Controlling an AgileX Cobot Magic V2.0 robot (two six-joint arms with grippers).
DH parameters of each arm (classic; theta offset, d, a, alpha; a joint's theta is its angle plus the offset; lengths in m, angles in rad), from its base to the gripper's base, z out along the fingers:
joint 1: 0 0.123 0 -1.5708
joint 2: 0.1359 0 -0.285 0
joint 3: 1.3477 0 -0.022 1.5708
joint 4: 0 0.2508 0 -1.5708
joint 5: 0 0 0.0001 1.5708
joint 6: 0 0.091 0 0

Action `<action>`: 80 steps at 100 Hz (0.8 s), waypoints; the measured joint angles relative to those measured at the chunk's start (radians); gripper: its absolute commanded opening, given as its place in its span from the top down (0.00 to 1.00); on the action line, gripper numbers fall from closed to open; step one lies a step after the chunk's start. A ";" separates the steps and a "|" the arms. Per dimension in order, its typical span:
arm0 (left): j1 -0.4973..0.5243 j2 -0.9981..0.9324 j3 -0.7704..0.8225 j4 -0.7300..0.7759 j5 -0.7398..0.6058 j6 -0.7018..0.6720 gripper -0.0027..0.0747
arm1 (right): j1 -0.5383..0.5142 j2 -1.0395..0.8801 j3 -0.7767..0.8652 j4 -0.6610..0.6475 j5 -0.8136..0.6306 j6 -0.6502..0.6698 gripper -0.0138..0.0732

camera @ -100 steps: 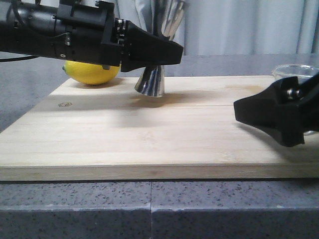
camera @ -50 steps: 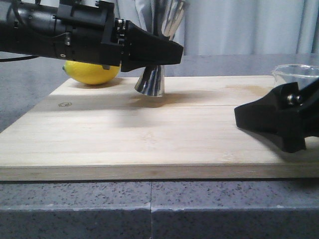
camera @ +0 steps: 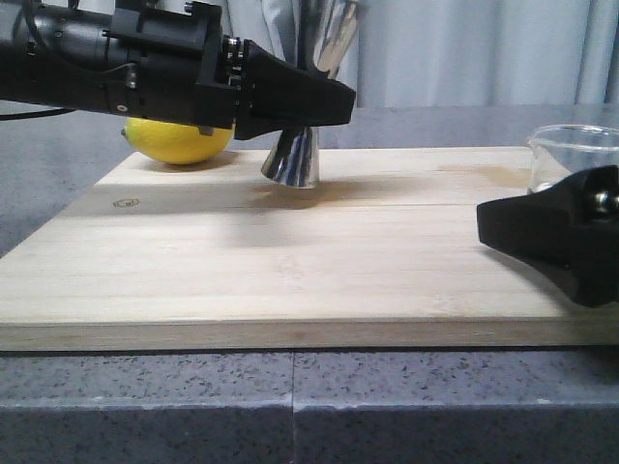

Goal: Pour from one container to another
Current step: 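Reach the right gripper to the glass beaker and grasp it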

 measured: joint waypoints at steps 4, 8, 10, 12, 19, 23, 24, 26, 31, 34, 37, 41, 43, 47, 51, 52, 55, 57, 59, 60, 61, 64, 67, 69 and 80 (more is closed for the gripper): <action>0.000 0.000 0.000 0.000 0.000 0.000 0.99 | 0.000 0.000 0.001 0.000 -0.007 0.002 0.11; 0.000 0.000 0.000 0.000 0.000 0.000 0.99 | 0.000 0.000 0.001 0.000 -0.012 0.002 0.11; 0.000 0.000 0.000 0.000 0.000 0.000 0.99 | 0.000 0.000 0.001 0.000 -0.017 0.002 0.11; 0.000 0.000 0.000 0.000 0.000 0.000 0.99 | 0.000 0.000 0.001 0.000 -0.019 0.002 0.11; 0.000 0.000 0.000 0.000 0.000 0.000 0.99 | 0.000 0.000 0.001 0.000 -0.026 0.002 0.18; 0.000 0.000 0.000 0.000 0.000 0.000 0.99 | 0.000 0.000 0.001 0.000 -0.027 0.002 0.23; 0.000 0.000 0.000 0.000 0.000 0.000 0.99 | 0.000 0.000 0.001 0.000 -0.027 0.002 0.25; 0.000 0.000 0.000 0.000 0.000 0.000 0.99 | 0.000 0.000 0.001 -0.003 -0.027 0.002 0.29; 0.000 0.000 0.000 0.000 0.000 0.000 0.99 | 0.000 0.000 0.001 -0.010 -0.027 0.002 0.36; 0.000 0.000 0.000 0.000 0.000 0.000 0.99 | 0.000 0.000 0.001 -0.015 -0.027 0.002 0.40; 0.000 0.000 0.000 0.000 0.000 0.000 0.99 | 0.000 0.000 0.001 -0.018 -0.027 0.002 0.43; 0.000 0.000 0.000 0.000 0.000 0.000 0.99 | 0.000 0.000 0.001 -0.023 -0.027 0.002 0.45; 0.000 0.000 0.000 0.000 0.000 0.000 0.99 | 0.000 0.000 0.001 -0.025 -0.027 0.002 0.46; 0.000 0.000 0.000 0.000 0.000 0.000 0.99 | 0.000 0.000 0.001 -0.027 -0.027 0.002 0.46; 0.000 0.000 0.000 0.000 0.000 0.000 0.99 | 0.000 0.000 0.001 -0.027 -0.027 0.004 0.46; 0.000 0.000 0.000 0.000 0.000 0.000 0.99 | 0.000 0.000 0.001 -0.027 -0.027 0.004 0.46; 0.000 0.000 0.000 0.000 0.000 0.000 0.99 | 0.000 0.000 0.001 -0.027 -0.027 0.004 0.46; 0.000 0.000 0.000 0.000 0.000 0.000 0.99 | 0.000 0.000 0.001 -0.027 -0.027 0.004 0.46; 0.000 0.000 0.000 0.000 0.000 0.000 0.99 | 0.000 0.000 0.001 -0.027 -0.027 0.004 0.46; 0.000 0.000 0.000 0.000 0.000 0.000 0.99 | 0.000 0.000 0.001 -0.027 -0.027 0.004 0.46; 0.000 0.000 0.000 0.000 0.000 0.000 0.99 | 0.000 0.000 0.001 -0.029 -0.027 0.004 0.46; 0.000 0.000 0.000 0.000 0.000 0.000 0.99 | 0.000 0.000 0.001 -0.029 -0.027 0.004 0.46; 0.000 0.000 0.000 0.000 0.000 0.000 0.99 | 0.000 0.000 0.001 -0.029 -0.027 0.004 0.46; 0.000 0.000 0.000 0.000 0.000 0.000 0.99 | 0.000 0.000 0.001 -0.029 -0.027 0.004 0.46; 0.000 0.000 0.000 0.000 0.000 0.000 0.99 | 0.000 0.000 0.001 -0.031 -0.027 0.004 0.48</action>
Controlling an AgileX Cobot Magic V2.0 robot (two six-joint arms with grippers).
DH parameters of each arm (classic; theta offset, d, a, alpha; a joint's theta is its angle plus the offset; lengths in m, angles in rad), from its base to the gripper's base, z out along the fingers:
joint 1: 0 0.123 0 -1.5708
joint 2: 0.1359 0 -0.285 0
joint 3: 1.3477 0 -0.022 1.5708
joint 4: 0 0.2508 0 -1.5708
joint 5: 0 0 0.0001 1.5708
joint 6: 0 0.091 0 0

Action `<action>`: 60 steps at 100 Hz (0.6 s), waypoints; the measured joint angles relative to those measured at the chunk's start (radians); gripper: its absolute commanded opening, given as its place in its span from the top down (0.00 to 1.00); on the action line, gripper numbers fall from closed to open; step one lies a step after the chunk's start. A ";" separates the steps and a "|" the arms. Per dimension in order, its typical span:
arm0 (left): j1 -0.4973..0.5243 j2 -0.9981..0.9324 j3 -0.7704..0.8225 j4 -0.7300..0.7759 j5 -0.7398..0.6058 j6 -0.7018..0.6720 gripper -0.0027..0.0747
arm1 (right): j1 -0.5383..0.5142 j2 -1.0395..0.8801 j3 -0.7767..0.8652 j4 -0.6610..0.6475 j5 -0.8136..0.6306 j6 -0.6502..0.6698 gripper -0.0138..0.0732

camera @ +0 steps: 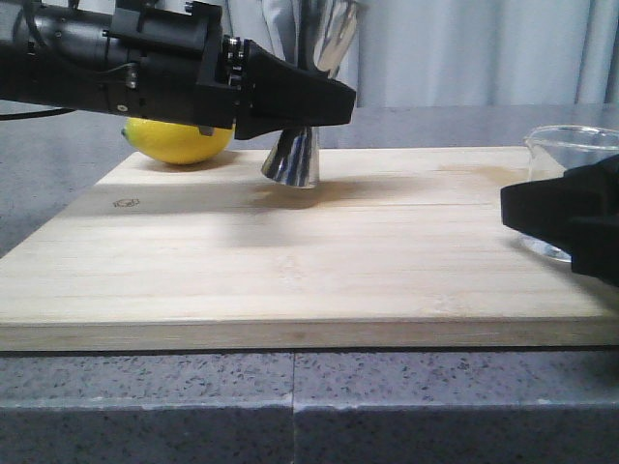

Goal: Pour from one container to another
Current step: 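Reach the right gripper to the glass beaker and grasp it, then lift the glass beaker with the right gripper over the jigger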

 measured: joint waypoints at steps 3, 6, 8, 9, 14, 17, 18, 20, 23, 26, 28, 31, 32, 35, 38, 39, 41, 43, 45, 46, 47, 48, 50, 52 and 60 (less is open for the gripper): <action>0.000 0.000 0.000 0.000 0.000 0.000 0.99 | 0.000 0.000 0.000 0.000 0.000 0.000 0.49; 0.000 0.000 0.000 0.000 0.000 0.000 0.99 | 0.000 0.000 0.000 0.000 0.000 0.000 0.52; 0.000 0.000 0.000 0.000 0.000 0.000 0.99 | 0.000 0.000 0.000 0.000 0.000 0.000 0.53; 0.000 0.000 0.000 0.000 0.000 0.000 0.99 | 0.000 0.000 0.000 0.000 0.000 0.000 0.54; 0.000 0.000 0.000 0.000 0.000 0.000 0.99 | 0.000 0.000 0.000 0.000 0.000 0.000 0.57; 0.000 0.000 0.000 0.000 0.000 0.000 0.99 | 0.000 0.000 0.000 0.000 0.000 0.000 0.57; 0.000 0.000 0.000 0.000 0.000 0.000 0.99 | 0.000 0.000 0.000 0.000 0.000 0.000 0.57; 0.000 0.000 0.000 0.000 0.000 0.000 0.99 | 0.000 0.000 0.000 0.000 0.000 0.000 0.57; 0.000 0.000 0.000 0.000 0.000 0.000 0.99 | 0.000 0.000 0.000 0.000 0.000 0.000 0.57; 0.000 0.000 0.000 0.000 0.000 0.000 0.99 | 0.000 0.000 0.000 0.000 0.000 0.000 0.57; 0.000 0.000 0.000 0.000 0.000 0.000 0.99 | 0.000 0.000 0.000 0.000 0.000 0.000 0.57; 0.000 0.000 0.000 0.000 0.000 0.000 0.99 | 0.000 0.000 0.000 0.000 0.000 0.000 0.57; 0.000 0.000 0.000 0.000 0.000 0.000 0.99 | 0.000 0.000 0.000 0.000 0.000 0.000 0.57; 0.000 0.000 0.000 0.000 0.000 0.000 0.99 | 0.000 0.000 0.000 0.000 0.000 0.000 0.57; 0.000 0.000 0.000 0.000 0.000 0.000 0.99 | 0.000 0.000 0.000 0.002 0.000 0.000 0.57; 0.000 0.000 0.000 0.000 0.000 0.000 0.99 | 0.000 0.000 0.000 0.002 0.000 0.000 0.57; 0.000 0.000 0.000 0.000 0.000 0.000 0.99 | 0.000 0.000 0.000 0.005 0.000 0.000 0.57; 0.000 0.000 0.000 0.000 0.000 0.000 0.99 | 0.000 0.000 -0.002 0.010 0.000 0.000 0.57; 0.000 0.000 0.000 0.000 0.000 0.000 0.99 | 0.000 0.000 -0.005 0.012 0.002 0.000 0.57; 0.000 0.000 0.000 0.000 0.000 0.000 0.99 | 0.000 0.000 -0.004 0.014 0.005 0.000 0.57; 0.000 0.000 0.000 0.000 0.000 0.000 0.99 | 0.000 0.000 -0.007 0.018 0.005 0.000 0.57; 0.000 0.000 0.000 0.000 0.000 0.000 0.99 | 0.000 0.000 -0.009 0.018 0.008 0.000 0.57; 0.000 0.000 0.000 0.000 0.000 0.000 0.99 | 0.000 0.000 -0.012 0.023 0.011 0.000 0.57; 0.000 0.000 0.000 0.000 0.000 0.000 0.99 | 0.000 0.001 -0.018 0.028 0.013 0.000 0.57; 0.000 0.000 0.000 0.000 0.000 0.000 0.99 | 0.000 0.001 -0.037 0.035 0.021 0.000 0.57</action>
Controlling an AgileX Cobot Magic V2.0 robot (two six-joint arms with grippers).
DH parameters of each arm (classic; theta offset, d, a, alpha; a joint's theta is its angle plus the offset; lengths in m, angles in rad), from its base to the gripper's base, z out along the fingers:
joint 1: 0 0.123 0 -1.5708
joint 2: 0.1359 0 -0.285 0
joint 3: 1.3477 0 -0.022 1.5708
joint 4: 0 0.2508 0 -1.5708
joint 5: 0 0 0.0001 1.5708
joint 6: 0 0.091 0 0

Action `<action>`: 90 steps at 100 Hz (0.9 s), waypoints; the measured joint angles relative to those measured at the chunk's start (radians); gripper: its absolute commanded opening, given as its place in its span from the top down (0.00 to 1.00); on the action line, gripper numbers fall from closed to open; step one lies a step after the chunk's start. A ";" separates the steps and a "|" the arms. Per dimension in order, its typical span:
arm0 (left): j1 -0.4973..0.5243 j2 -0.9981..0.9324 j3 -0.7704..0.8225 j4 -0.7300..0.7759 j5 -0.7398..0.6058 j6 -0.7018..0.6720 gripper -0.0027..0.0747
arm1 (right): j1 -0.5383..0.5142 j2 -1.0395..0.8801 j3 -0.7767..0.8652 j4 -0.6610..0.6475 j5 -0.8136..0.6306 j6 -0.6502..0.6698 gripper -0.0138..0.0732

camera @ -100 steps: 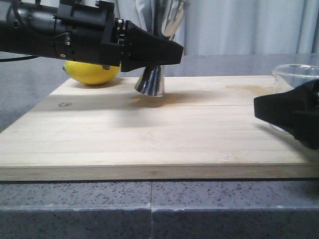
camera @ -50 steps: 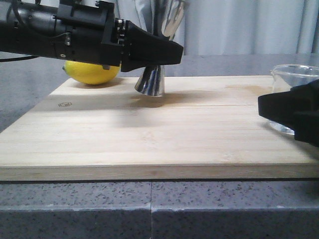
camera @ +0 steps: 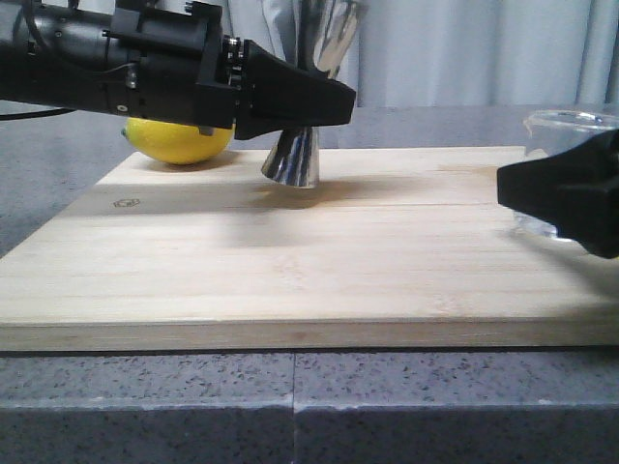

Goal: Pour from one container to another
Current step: 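Lift the glass beaker with the right gripper over the jigger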

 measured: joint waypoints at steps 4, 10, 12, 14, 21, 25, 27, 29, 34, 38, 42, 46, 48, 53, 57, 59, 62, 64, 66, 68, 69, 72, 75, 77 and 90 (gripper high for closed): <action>0.000 0.000 0.000 0.000 0.000 0.000 0.99 | 0.000 0.000 -0.011 0.006 0.002 0.000 0.57; 0.000 0.000 0.000 0.000 0.000 0.000 0.99 | 0.000 0.000 -0.025 0.017 0.008 0.000 0.57; 0.000 0.000 0.000 0.000 0.000 0.000 0.99 | 0.000 0.000 -0.030 0.021 0.010 0.000 0.57; 0.000 0.000 0.000 0.000 0.000 0.000 0.99 | -0.002 0.000 -0.037 0.023 0.018 0.000 0.57; 0.000 0.000 0.000 0.000 0.000 0.000 0.99 | -0.017 0.000 -0.063 0.026 0.046 0.000 0.57; 0.000 0.000 0.000 0.000 0.000 0.000 0.99 | -0.029 0.000 -0.084 0.027 0.067 0.000 0.57; 0.000 0.000 0.000 0.000 0.000 0.000 0.99 | -0.036 0.000 -0.094 0.027 0.081 0.000 0.57; 0.000 0.000 0.000 0.000 0.000 0.000 0.99 | -0.043 0.000 -0.101 0.027 0.095 0.000 0.57; 0.000 0.000 0.000 0.000 0.000 0.000 0.99 | -0.060 0.002 -0.132 0.025 0.129 0.002 0.57; 0.000 0.000 0.000 0.000 0.000 0.000 0.99 | -0.074 0.002 -0.152 0.015 0.164 0.002 0.57; 0.000 0.000 0.000 0.000 0.000 0.000 0.99 | -0.091 0.002 -0.177 0.002 0.204 0.002 0.57; 0.000 0.000 0.000 0.000 0.000 0.000 0.99 | -0.105 0.002 -0.203 -0.017 0.242 0.002 0.57; 0.000 0.000 0.000 0.000 0.000 0.000 0.99 | -0.112 0.002 -0.215 -0.028 0.265 0.002 0.57; 0.000 0.000 0.000 0.000 0.000 0.000 0.99 | -0.124 0.002 -0.246 -0.053 0.322 0.002 0.57; 0.000 0.000 0.000 0.000 0.000 0.000 0.99 | -0.129 0.002 -0.268 -0.072 0.367 0.002 0.57; 0.000 0.000 0.000 0.000 0.000 0.000 0.99 | -0.130 0.002 -0.280 -0.082 0.387 0.002 0.57; 0.000 0.000 0.000 0.000 0.000 0.000 0.99 | -0.133 0.002 -0.301 -0.096 0.412 0.002 0.57; 0.000 0.000 0.000 0.000 0.000 0.000 0.99 | -0.135 0.002 -0.310 -0.105 0.429 0.002 0.57; 0.000 0.000 0.000 0.000 0.000 0.000 0.99 | -0.134 0.002 -0.322 -0.119 0.444 0.002 0.57; 0.000 0.000 0.000 0.000 0.000 0.000 0.99 | -0.134 0.002 -0.335 -0.119 0.460 0.002 0.57; 0.000 0.000 0.000 0.000 0.000 0.000 0.99 | -0.134 0.002 -0.343 -0.126 0.465 0.004 0.56; 0.000 0.000 0.000 0.000 0.000 0.000 0.99 | -0.134 0.002 -0.358 -0.138 0.486 0.003 0.56; 0.000 0.000 0.000 0.000 0.000 0.000 0.99 | -0.134 0.004 -0.373 -0.153 0.503 0.003 0.55; 0.000 0.000 0.000 0.000 0.000 0.000 0.99 | -0.134 0.004 -0.384 -0.158 0.514 0.003 0.54; 0.000 0.000 0.000 0.000 0.000 0.000 0.99 | -0.134 0.004 -0.445 -0.191 0.561 0.003 0.53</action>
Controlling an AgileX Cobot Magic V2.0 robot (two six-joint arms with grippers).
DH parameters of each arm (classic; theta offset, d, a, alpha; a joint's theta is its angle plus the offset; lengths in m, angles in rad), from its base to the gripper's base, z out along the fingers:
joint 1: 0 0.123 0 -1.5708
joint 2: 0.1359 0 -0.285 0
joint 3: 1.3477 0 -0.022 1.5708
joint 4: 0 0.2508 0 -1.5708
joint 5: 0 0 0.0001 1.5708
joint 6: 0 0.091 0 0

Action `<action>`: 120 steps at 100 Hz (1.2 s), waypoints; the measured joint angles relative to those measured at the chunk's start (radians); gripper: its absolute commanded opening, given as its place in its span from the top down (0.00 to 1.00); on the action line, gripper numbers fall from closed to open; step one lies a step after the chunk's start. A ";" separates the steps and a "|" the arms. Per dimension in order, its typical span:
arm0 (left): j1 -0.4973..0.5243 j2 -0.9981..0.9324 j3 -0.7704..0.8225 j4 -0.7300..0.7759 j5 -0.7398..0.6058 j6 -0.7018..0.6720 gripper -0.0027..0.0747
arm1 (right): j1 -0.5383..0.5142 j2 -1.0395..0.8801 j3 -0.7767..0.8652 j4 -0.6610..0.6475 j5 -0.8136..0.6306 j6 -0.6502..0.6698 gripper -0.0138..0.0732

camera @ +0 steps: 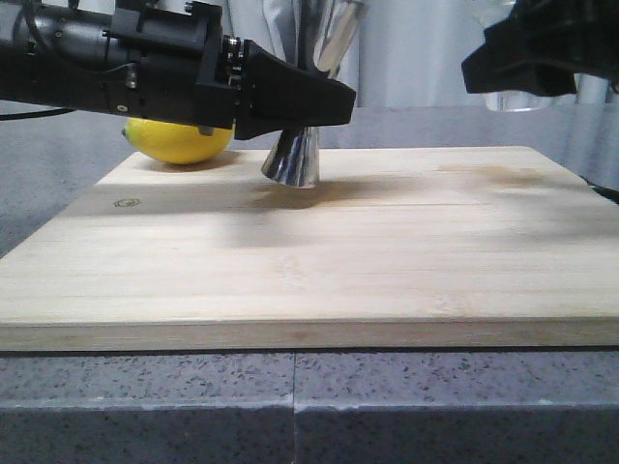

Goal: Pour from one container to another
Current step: 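Lift the glass beaker with the right gripper over the jigger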

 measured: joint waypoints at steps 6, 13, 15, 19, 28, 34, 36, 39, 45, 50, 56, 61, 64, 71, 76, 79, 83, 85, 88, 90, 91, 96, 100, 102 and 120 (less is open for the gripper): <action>0.000 0.000 0.000 0.000 0.000 0.000 0.99 | 0.000 0.000 -0.020 -0.013 0.009 0.000 0.53; 0.000 0.000 0.000 0.000 0.000 0.000 0.99 | 0.000 0.000 -0.042 -0.030 0.019 0.001 0.53; 0.000 0.000 0.000 0.000 0.000 0.000 0.99 | 0.000 0.000 -0.049 -0.035 0.025 0.001 0.53; 0.000 0.000 0.000 0.000 0.000 0.000 0.99 | 0.002 0.000 -0.064 -0.051 0.036 0.001 0.53; 0.000 0.000 0.000 0.000 0.000 0.000 0.99 | 0.015 0.000 -0.100 -0.087 0.075 0.001 0.53; 0.000 0.000 0.000 0.000 0.000 0.000 0.99 | 0.026 0.000 -0.124 -0.105 0.104 0.001 0.53; 0.000 0.000 0.000 0.000 0.000 0.000 0.99 | 0.028 0.000 -0.133 -0.111 0.113 0.001 0.53; 0.000 0.000 0.000 0.000 0.000 0.000 0.99 | 0.036 0.000 -0.145 -0.117 0.124 0.001 0.53; 0.000 0.000 0.000 0.000 0.000 0.000 0.99 | 0.047 0.000 -0.170 -0.130 0.145 0.001 0.53; 0.000 0.000 0.000 0.000 0.000 0.000 0.99 | 0.056 0.000 -0.187 -0.146 0.159 0.001 0.53; 0.000 0.000 0.000 0.000 0.000 0.000 0.99 | 0.071 0.000 -0.207 -0.153 0.178 0.001 0.53; 0.000 0.000 0.000 0.000 0.000 0.000 0.99 | 0.080 0.005 -0.222 -0.160 0.194 0.001 0.53; 0.000 0.000 0.000 0.000 0.000 0.000 0.99 | 0.085 0.009 -0.232 -0.167 0.206 0.001 0.53; 0.000 0.000 0.000 0.000 0.000 0.000 0.99 | 0.095 0.022 -0.257 -0.175 0.228 0.001 0.53; 0.000 0.000 0.000 0.000 0.000 0.000 0.99 | 0.102 0.034 -0.274 -0.186 0.244 0.001 0.53; 0.000 0.000 0.000 0.000 0.000 0.000 0.99 | 0.107 0.041 -0.284 -0.194 0.256 0.001 0.53; 0.000 0.000 0.000 0.000 0.000 0.000 0.99 | 0.111 0.052 -0.299 -0.204 0.276 0.001 0.53; 0.000 0.000 0.000 0.000 0.000 0.000 0.99 | 0.116 0.056 -0.306 -0.211 0.287 0.001 0.53; 0.000 0.000 0.000 0.000 0.000 0.000 0.99 | 0.122 0.061 -0.316 -0.222 0.302 0.001 0.53; 0.000 0.000 0.000 0.000 0.000 0.000 0.99 | 0.123 0.066 -0.324 -0.231 0.314 0.001 0.53; 0.000 0.000 0.000 0.000 0.000 0.000 0.99 | 0.126 0.066 -0.328 -0.234 0.317 0.001 0.53; 0.000 0.000 0.000 0.000 0.000 0.000 0.99 | 0.137 0.072 -0.342 -0.252 0.339 0.001 0.53; 0.000 0.000 0.000 0.000 0.000 0.000 0.99 | 0.144 0.072 -0.351 -0.264 0.358 0.001 0.53; 0.000 0.000 0.000 0.000 0.000 0.000 0.99 | 0.146 0.072 -0.355 -0.271 0.367 0.001 0.53; 0.000 0.000 0.000 0.000 0.000 0.000 0.99 | 0.153 0.074 -0.384 -0.298 0.409 -0.008 0.53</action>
